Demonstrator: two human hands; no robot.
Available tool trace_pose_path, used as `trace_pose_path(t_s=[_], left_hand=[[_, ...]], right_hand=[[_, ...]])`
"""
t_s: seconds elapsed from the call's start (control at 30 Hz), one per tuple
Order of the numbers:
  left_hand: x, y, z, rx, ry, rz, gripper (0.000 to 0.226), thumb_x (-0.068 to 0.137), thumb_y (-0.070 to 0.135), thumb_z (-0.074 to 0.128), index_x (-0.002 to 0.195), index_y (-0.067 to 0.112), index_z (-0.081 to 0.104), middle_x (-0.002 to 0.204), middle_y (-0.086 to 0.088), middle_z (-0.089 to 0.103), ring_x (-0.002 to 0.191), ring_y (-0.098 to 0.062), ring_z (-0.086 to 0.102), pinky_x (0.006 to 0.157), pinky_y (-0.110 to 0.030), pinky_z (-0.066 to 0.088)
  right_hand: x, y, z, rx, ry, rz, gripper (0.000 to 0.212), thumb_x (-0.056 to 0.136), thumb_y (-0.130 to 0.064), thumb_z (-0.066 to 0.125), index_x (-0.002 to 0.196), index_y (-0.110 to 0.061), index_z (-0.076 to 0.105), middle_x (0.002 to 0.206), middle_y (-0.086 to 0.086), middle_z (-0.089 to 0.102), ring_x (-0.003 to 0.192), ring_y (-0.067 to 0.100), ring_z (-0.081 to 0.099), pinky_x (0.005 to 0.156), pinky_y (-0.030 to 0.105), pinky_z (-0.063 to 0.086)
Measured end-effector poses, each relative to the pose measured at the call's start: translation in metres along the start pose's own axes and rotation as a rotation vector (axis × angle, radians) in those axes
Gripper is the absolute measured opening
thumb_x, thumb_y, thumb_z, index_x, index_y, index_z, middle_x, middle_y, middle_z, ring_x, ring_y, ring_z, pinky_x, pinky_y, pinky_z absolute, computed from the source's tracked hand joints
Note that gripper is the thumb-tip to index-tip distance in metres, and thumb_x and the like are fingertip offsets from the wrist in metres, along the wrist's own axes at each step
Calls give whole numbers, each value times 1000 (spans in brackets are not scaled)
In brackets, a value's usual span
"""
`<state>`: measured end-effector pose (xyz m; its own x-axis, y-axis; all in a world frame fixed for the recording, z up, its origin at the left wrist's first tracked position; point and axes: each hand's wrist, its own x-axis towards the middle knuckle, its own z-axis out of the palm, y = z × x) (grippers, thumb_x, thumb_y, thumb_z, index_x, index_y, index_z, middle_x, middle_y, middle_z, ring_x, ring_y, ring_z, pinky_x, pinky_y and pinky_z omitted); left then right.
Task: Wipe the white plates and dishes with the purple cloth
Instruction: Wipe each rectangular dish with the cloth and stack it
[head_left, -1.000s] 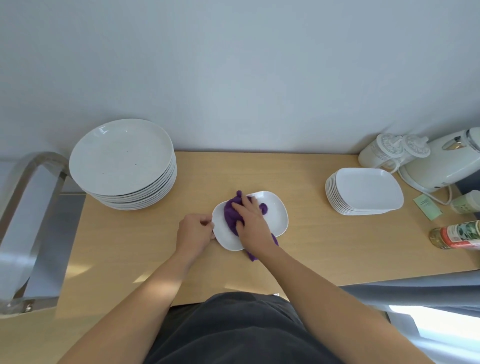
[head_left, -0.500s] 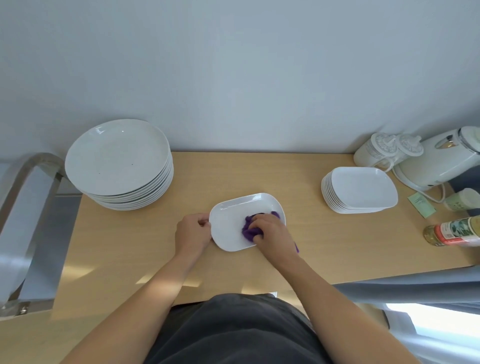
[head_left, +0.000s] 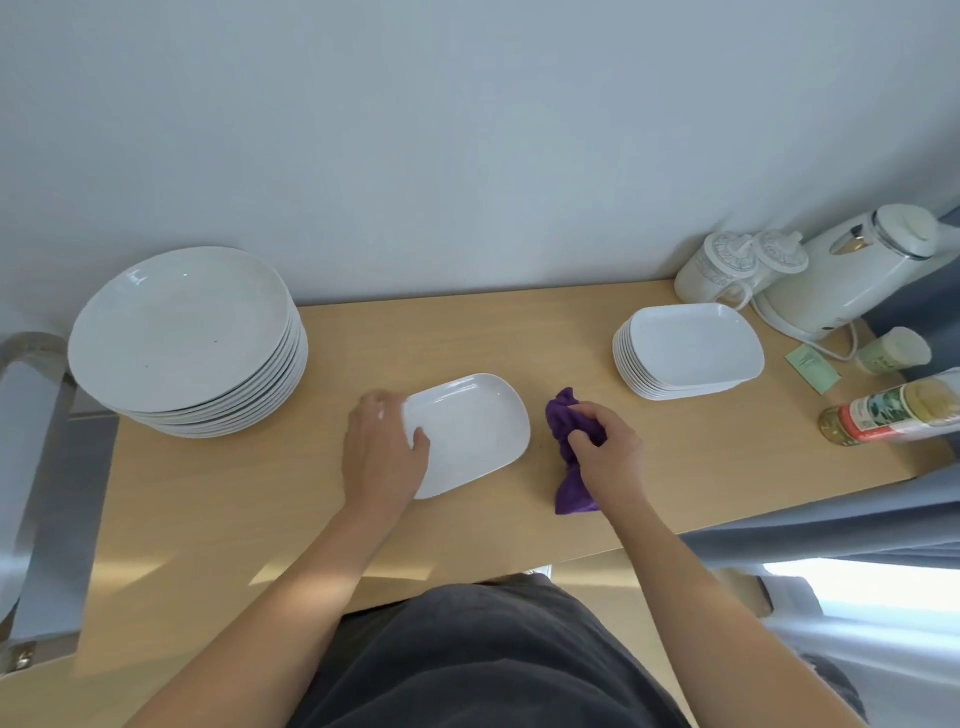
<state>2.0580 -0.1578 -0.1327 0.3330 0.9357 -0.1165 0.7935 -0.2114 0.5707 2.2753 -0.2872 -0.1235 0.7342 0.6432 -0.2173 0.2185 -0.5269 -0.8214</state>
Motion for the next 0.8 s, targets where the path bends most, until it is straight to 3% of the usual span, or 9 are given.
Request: trace_pose_path(t_s=[0.07,0.13,0.2,0.3,0.5,0.6,0.67,0.73,0.8], left_hand=[[0,17,7,99,-185,147,46,96,31,57,139,15,52,152,-4,36,140,-26,34,110,-36,32],[-5,27,18,262,-401,207,55,98,40,51,147,17,41,162,-5,17,150,-25,15,116,-35,25],[-9,28,28,397,-494,231,60,99,40,50,151,16,32,165,-8,3,152,-29,4,115,-37,28],[-8,26,35,542,-501,297,58,100,31,49,151,15,27,165,-11,-1,152,-32,3,106,-36,41],[-3,22,42,534,-504,303,59,99,29,54,151,17,30,165,-11,1,152,-32,6,104,-35,45],[-1,18,40,472,-510,287,62,96,34,58,151,19,32,166,-6,2,153,-28,6,106,-34,41],[0,18,38,423,-517,267,67,93,37,62,151,21,34,166,-4,3,153,-25,6,108,-33,37],[1,19,37,404,-515,253,70,91,40,65,152,22,34,166,-2,5,153,-24,8,109,-33,36],[2,19,36,399,-508,250,71,90,41,66,151,24,36,166,-1,7,152,-23,10,106,-34,38]], right_hand=[[-4,-4,7,61,-13,2,40,76,-4,52,99,-29,72,99,-7,73,90,20,67,79,29,53],[-8,-8,12,92,-28,-14,41,78,3,52,99,-25,73,98,-7,73,87,17,67,74,23,51],[-11,-12,15,121,-58,-17,42,79,8,51,100,-22,73,101,-8,73,82,7,65,68,13,48],[-13,-13,15,135,-87,-19,43,80,7,51,101,-24,73,107,-14,71,86,-2,63,68,9,46],[-6,-6,12,79,-96,-60,45,78,6,52,101,-27,72,109,-19,70,98,5,63,83,23,51],[-2,-7,18,-74,-146,-247,45,75,9,55,105,-19,74,116,-16,67,108,4,58,92,11,41],[2,-6,30,-246,-192,-413,43,73,10,57,108,-9,75,121,-4,67,116,11,55,101,6,31],[3,-6,46,-442,-239,-559,43,66,9,62,104,-7,76,120,6,70,117,25,60,105,22,41],[2,-5,59,-618,-247,-597,39,61,1,62,95,-13,77,113,4,73,111,32,65,96,40,53]])
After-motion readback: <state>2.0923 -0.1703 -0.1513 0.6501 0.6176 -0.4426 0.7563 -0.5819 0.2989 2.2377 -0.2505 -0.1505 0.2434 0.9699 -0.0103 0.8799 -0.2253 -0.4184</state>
